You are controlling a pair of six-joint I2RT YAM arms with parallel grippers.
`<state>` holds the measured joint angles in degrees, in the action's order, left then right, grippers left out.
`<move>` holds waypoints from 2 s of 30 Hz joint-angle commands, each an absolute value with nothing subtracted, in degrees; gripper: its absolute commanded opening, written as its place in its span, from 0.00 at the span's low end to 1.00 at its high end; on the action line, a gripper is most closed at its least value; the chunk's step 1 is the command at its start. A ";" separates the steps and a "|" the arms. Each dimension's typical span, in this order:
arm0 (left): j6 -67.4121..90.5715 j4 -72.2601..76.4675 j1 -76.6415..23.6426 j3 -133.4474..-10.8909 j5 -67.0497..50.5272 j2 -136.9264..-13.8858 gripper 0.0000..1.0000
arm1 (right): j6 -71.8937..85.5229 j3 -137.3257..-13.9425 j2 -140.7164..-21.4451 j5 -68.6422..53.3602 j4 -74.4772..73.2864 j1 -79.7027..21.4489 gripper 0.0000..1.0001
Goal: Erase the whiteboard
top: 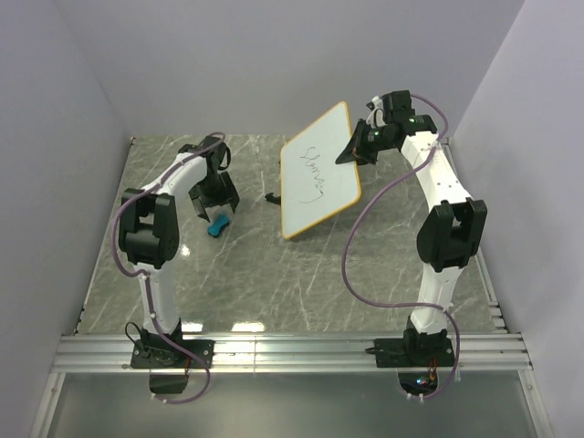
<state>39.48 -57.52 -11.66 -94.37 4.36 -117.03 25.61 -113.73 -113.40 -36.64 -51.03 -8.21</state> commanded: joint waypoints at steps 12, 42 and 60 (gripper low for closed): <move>24.00 -52.21 -13.45 -88.42 15.47 -111.62 0.72 | 23.82 -110.74 -107.05 -39.11 -47.55 -7.73 0.00; 23.81 -44.82 -14.41 -79.89 0.44 -111.80 0.69 | 21.36 -106.44 -103.27 -35.77 -50.10 -7.82 0.00; 22.33 -45.62 -15.55 -84.03 -0.62 -106.09 0.76 | 21.09 -105.82 -103.18 -35.77 -50.36 -7.73 0.00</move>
<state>23.31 -45.95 -14.39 -82.96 0.78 -110.87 22.13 -105.41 -107.04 -34.96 -51.62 -7.99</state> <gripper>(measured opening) 0.758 0.093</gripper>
